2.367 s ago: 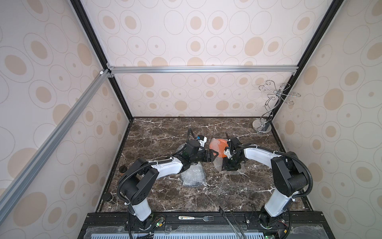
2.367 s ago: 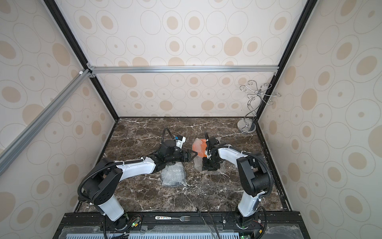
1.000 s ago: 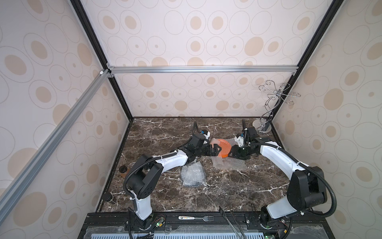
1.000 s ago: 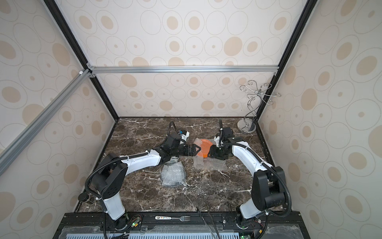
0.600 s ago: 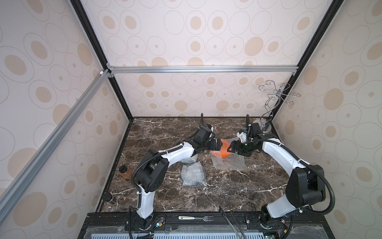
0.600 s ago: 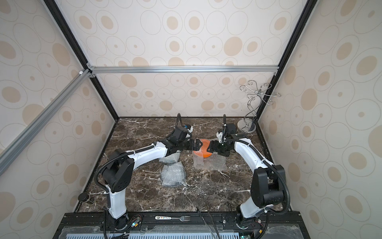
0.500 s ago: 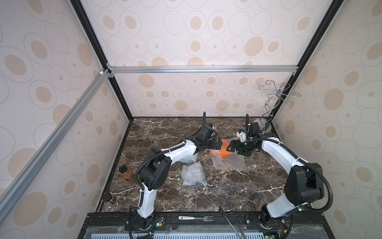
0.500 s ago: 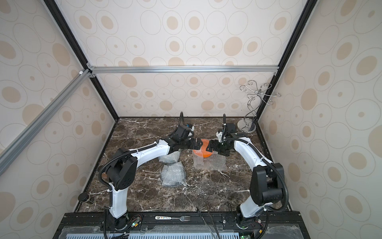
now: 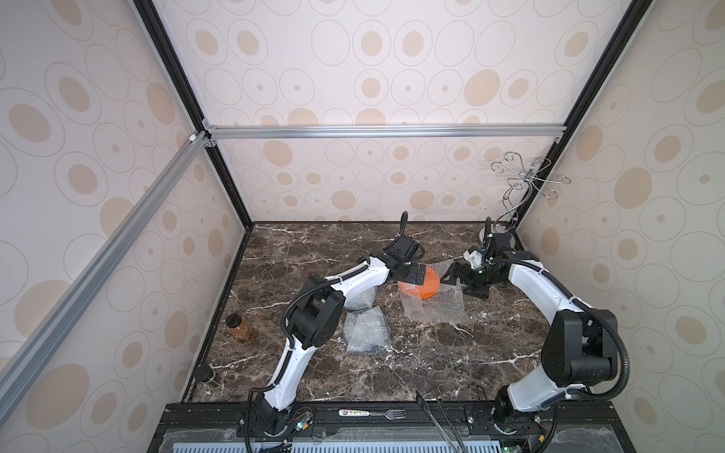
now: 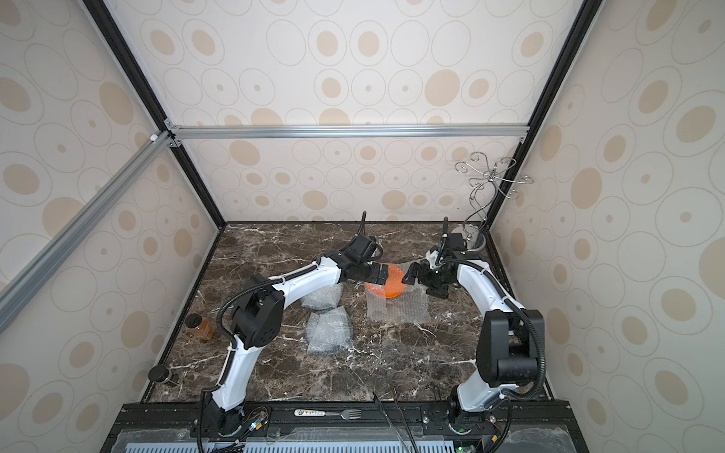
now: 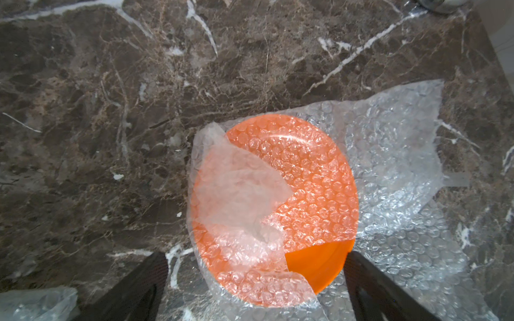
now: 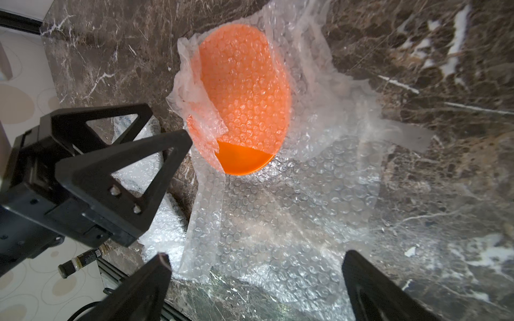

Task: Unpack dinner plates from bubble wrap
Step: Unwrap the bubble wrap at the center of the board.

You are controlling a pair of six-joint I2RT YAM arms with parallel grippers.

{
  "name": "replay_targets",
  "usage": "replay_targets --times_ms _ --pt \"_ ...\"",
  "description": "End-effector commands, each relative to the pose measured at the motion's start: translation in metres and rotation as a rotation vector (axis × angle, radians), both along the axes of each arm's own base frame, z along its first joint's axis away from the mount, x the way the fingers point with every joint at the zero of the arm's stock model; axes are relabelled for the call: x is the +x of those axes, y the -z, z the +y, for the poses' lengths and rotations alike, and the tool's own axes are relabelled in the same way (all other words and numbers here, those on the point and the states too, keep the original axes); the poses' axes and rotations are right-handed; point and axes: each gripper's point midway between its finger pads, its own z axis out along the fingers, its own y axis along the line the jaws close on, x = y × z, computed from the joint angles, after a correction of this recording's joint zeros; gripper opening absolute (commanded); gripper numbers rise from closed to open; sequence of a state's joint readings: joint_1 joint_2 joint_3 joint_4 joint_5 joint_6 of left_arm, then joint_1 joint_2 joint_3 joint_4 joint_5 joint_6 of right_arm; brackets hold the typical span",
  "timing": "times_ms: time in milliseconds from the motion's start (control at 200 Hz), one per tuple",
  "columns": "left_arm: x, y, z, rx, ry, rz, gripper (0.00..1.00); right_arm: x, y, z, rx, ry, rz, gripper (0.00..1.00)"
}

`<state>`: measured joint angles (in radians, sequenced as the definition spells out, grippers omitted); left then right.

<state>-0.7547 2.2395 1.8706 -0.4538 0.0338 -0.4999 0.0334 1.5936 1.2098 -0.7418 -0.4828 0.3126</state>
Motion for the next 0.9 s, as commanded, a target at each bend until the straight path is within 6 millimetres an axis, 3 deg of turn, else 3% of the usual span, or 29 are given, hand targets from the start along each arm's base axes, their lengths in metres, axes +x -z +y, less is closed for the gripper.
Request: replay_targets --times_ms 0,265,685,895 --pt "-0.001 -0.001 -0.003 0.08 -0.014 -0.001 1.0 -0.016 0.003 0.0 0.012 -0.01 0.036 0.99" --pt "0.008 0.007 -0.005 0.246 -0.06 -0.015 0.99 -0.026 0.006 0.001 0.024 -0.019 0.044 1.0" --pt "0.012 0.02 0.0 0.286 -0.09 -0.018 0.81 -0.024 0.005 0.002 0.028 -0.026 0.032 0.99" --pt "0.013 0.027 -0.002 0.283 -0.074 -0.01 0.78 -0.024 0.009 0.003 0.036 -0.021 0.038 0.99"
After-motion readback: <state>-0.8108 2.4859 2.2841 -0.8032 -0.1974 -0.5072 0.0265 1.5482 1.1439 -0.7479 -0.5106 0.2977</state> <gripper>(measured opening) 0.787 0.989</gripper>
